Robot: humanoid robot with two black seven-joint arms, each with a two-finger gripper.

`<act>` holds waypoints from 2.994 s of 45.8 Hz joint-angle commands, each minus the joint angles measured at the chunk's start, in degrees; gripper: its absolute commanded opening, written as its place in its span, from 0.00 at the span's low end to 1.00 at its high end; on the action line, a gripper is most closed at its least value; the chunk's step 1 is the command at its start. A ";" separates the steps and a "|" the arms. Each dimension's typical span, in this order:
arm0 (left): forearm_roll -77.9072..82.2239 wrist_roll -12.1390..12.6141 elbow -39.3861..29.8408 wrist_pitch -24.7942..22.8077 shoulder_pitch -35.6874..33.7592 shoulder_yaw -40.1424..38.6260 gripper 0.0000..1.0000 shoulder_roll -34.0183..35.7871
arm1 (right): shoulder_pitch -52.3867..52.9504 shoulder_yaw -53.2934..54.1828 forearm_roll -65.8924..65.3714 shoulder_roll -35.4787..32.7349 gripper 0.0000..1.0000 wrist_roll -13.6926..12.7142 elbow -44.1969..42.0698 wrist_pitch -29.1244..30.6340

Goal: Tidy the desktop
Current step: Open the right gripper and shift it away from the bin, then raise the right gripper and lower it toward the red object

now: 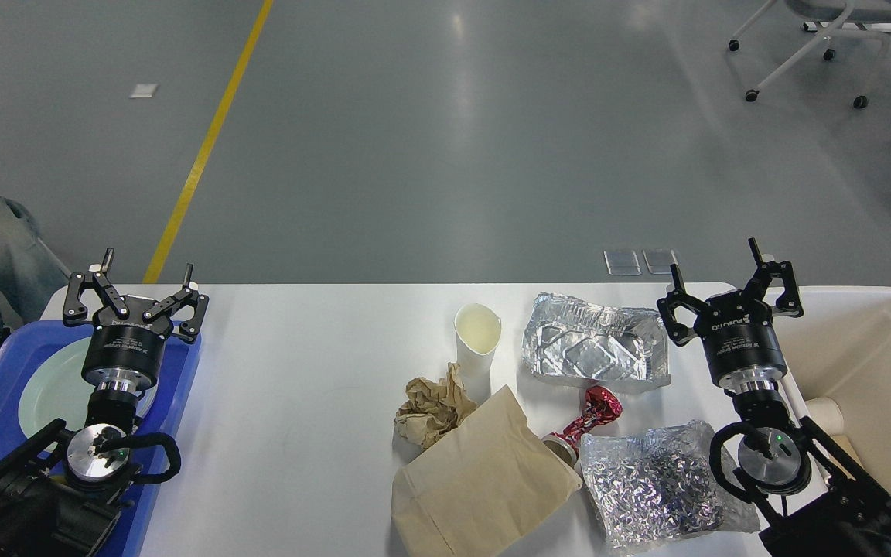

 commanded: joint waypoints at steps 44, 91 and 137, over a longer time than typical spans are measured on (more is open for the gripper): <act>0.00 0.00 0.00 0.08 0.00 0.00 0.96 0.00 | -1.38 -3.62 0.08 -4.74 1.00 0.62 -3.80 0.44; 0.00 0.00 0.00 -0.01 0.00 0.00 0.96 0.00 | 67.06 -108.78 0.08 -28.29 1.00 0.53 2.52 5.45; 0.00 0.00 0.00 -0.01 0.00 0.00 0.96 0.00 | 135.20 -142.04 18.01 -0.43 1.00 -37.97 42.96 25.40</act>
